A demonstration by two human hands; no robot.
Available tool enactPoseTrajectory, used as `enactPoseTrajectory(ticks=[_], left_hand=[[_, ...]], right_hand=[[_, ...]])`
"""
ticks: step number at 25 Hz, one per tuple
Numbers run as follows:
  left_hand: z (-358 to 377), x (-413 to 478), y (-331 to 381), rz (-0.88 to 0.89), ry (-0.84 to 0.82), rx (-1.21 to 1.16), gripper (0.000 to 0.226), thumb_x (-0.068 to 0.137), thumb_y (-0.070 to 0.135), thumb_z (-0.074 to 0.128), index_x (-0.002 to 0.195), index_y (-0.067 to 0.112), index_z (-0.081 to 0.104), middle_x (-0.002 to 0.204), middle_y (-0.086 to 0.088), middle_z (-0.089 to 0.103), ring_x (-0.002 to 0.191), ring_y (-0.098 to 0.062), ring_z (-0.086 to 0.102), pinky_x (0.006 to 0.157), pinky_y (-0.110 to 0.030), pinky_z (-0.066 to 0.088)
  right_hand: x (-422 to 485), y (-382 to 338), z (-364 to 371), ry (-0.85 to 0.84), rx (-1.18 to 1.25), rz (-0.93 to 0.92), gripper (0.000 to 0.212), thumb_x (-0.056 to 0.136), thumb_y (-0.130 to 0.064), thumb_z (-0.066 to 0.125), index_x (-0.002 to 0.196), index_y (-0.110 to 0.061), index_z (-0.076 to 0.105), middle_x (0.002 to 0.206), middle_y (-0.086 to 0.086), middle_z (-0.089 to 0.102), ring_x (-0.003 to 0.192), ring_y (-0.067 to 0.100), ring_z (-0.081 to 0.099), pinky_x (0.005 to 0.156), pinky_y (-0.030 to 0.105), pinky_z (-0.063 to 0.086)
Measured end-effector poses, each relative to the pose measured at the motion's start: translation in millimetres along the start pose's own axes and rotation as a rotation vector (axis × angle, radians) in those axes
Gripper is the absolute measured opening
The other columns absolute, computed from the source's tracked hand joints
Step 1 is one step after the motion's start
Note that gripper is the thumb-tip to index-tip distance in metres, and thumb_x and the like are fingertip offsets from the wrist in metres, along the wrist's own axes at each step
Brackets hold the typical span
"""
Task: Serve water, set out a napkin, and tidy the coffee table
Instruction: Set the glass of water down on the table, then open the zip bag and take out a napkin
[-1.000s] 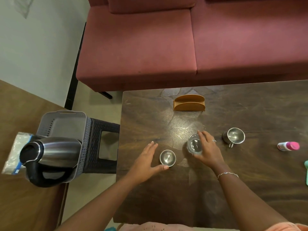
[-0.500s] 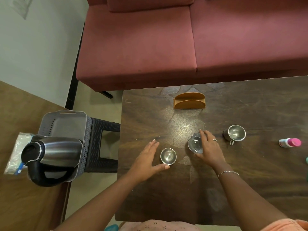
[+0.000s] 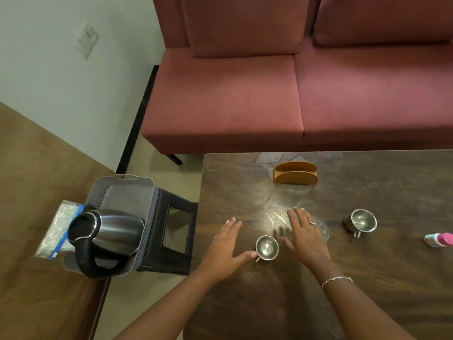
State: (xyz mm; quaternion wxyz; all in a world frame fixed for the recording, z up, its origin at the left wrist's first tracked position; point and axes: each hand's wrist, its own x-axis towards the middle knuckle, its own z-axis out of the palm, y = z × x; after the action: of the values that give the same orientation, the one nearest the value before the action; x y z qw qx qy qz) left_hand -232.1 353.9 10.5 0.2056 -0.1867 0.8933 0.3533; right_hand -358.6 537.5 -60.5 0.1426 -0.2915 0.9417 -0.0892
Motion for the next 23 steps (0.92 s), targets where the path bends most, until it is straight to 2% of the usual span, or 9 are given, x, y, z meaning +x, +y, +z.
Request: enactPoseTrajectory(ticks=[4,11,13,14,15,16,19,21,23], left_hand=[[-18,-13,-30,-0.024,0.070,-0.060,0.082,0.085,0.054,0.051,0.149,0.023,0.009,0.159,0.005,0.000,0.146,-0.012,-0.004,0.118,-0.037,0.010],[-76,-37,-112,-0.079,0.221,-0.126,0.079,0.087,0.052,0.051,0.148,0.020,0.013,0.159,0.003,0.003,0.146,-0.012,-0.002,0.118,-0.034,0.008],[-96,-45,-139,-0.123,0.299,-0.186,0.076,0.088,0.050,0.051,0.148,0.019,0.017,0.158,0.002,0.008,0.146,-0.011,0.000,0.119,-0.032,0.009],[-106,-50,-154,-0.139,0.349,-0.218,0.073,0.088,0.048,0.052,0.147,0.018,0.020,0.158,0.001,0.011,0.146,-0.012,0.003,0.119,-0.031,0.010],[-115,-55,-167,-0.146,0.406,-0.252,0.070,0.088,0.045,0.053,0.145,0.017,0.023,0.157,0.000,0.016,0.146,-0.012,0.007,0.119,-0.031,0.012],[-125,-60,-179,-0.148,0.470,-0.289,0.067,0.088,0.042,0.055,0.144,0.016,0.028,0.155,-0.002,0.022,0.145,-0.014,0.012,0.119,-0.031,0.015],[-155,-73,-215,-0.151,0.682,-0.356,0.054,0.087,0.035,0.058,0.135,0.014,0.043,0.144,-0.006,0.042,0.137,-0.018,0.033,0.114,-0.035,0.029],[-177,-77,-247,-0.194,0.827,-0.359,0.046,0.087,0.029,0.060,0.128,0.010,0.051,0.134,-0.008,0.053,0.128,-0.020,0.044,0.109,-0.036,0.036],[-200,-78,-283,-0.276,0.948,-0.351,0.037,0.087,0.018,0.061,0.122,0.005,0.055,0.125,-0.012,0.058,0.120,-0.025,0.051,0.102,-0.032,0.038]], right_hand=[[4,-50,-4,0.014,-0.078,-0.066,0.075,0.054,-0.035,0.086,0.116,-0.004,0.059,0.118,0.018,0.062,0.108,0.035,0.060,0.081,0.042,0.053],[24,-151,-7,0.042,-0.082,-0.173,0.075,0.061,-0.035,0.082,0.122,-0.001,0.055,0.125,0.019,0.058,0.115,0.036,0.055,0.092,0.046,0.046],[33,-180,-2,0.061,-0.067,-0.201,0.066,0.077,-0.044,0.065,0.127,-0.003,0.050,0.131,0.018,0.053,0.120,0.035,0.051,0.098,0.044,0.040],[37,-196,0,0.075,-0.065,-0.219,0.063,0.085,-0.051,0.048,0.127,-0.003,0.049,0.131,0.018,0.053,0.121,0.034,0.051,0.098,0.044,0.039],[42,-212,2,0.068,-0.061,-0.239,0.067,0.089,-0.056,0.032,0.127,-0.004,0.049,0.131,0.018,0.053,0.121,0.034,0.051,0.098,0.043,0.038],[46,-228,3,0.052,-0.047,-0.255,0.068,0.090,-0.057,0.028,0.128,-0.004,0.048,0.132,0.018,0.052,0.122,0.034,0.050,0.099,0.042,0.036],[58,-269,7,0.046,-0.009,-0.279,0.067,0.082,-0.042,0.061,0.135,-0.007,0.040,0.142,0.017,0.041,0.131,0.033,0.039,0.104,0.041,0.030],[66,-297,8,0.047,-0.003,-0.305,0.071,0.079,-0.039,0.066,0.137,-0.008,0.038,0.144,0.015,0.038,0.133,0.032,0.035,0.105,0.041,0.031],[72,-322,8,0.015,0.032,-0.342,0.072,0.082,-0.040,0.062,0.140,-0.010,0.032,0.149,0.013,0.030,0.138,0.029,0.026,0.108,0.038,0.024]])
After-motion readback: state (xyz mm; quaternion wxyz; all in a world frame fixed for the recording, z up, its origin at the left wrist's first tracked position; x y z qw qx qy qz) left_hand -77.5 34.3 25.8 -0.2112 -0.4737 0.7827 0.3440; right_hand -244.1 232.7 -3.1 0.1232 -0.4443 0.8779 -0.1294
